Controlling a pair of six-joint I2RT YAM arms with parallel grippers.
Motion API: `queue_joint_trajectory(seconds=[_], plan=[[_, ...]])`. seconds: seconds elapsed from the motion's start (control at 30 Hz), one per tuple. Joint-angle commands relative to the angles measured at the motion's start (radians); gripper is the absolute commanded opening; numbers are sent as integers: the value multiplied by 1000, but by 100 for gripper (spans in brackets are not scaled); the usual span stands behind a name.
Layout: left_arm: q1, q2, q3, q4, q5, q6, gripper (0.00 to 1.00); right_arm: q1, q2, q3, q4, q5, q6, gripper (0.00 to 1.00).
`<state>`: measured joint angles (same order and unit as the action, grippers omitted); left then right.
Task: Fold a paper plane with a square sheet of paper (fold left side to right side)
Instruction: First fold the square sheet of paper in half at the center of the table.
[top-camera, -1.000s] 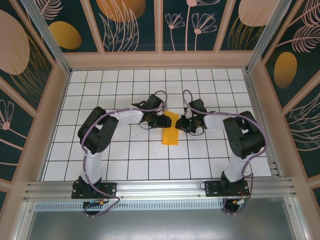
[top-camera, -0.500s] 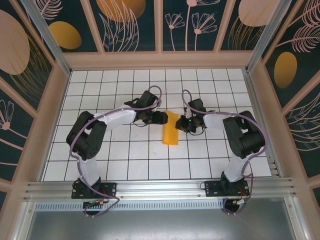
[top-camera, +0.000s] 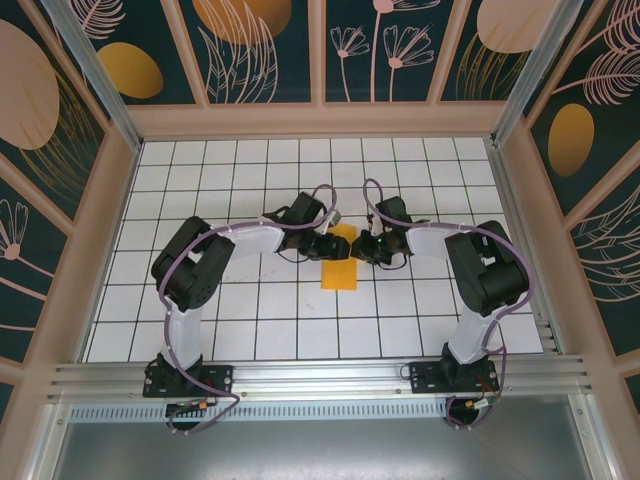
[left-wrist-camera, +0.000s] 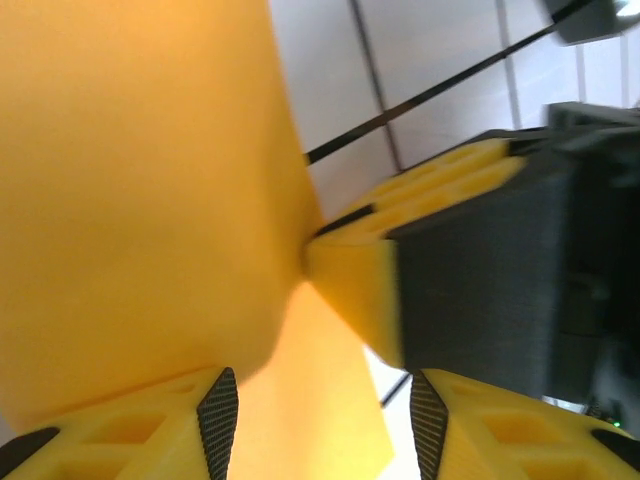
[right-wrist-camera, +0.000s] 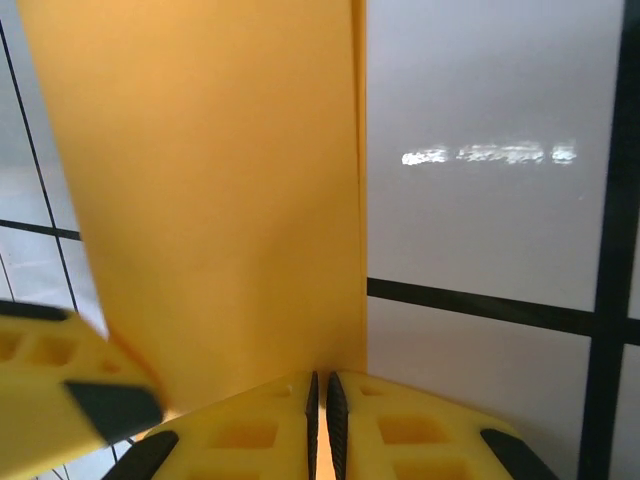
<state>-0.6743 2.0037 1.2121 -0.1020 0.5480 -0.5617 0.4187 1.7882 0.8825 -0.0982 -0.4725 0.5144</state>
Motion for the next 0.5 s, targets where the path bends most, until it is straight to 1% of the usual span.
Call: queue_joint_trajectory(seconds=[0.0, 0.07, 0.27, 0.47], plan=[[1, 16, 19, -46, -50, 5, 51, 5, 58, -7, -81, 88, -25, 17], [3, 22, 11, -56, -68, 11, 51, 5, 60, -6, -90, 95, -30, 17], [2, 26, -32, -46, -68, 4, 51, 5, 72, -1, -118, 124, -44, 18], [12, -12, -103, -25, -70, -5, 51, 5, 77, -2, -121, 127, -47, 17]])
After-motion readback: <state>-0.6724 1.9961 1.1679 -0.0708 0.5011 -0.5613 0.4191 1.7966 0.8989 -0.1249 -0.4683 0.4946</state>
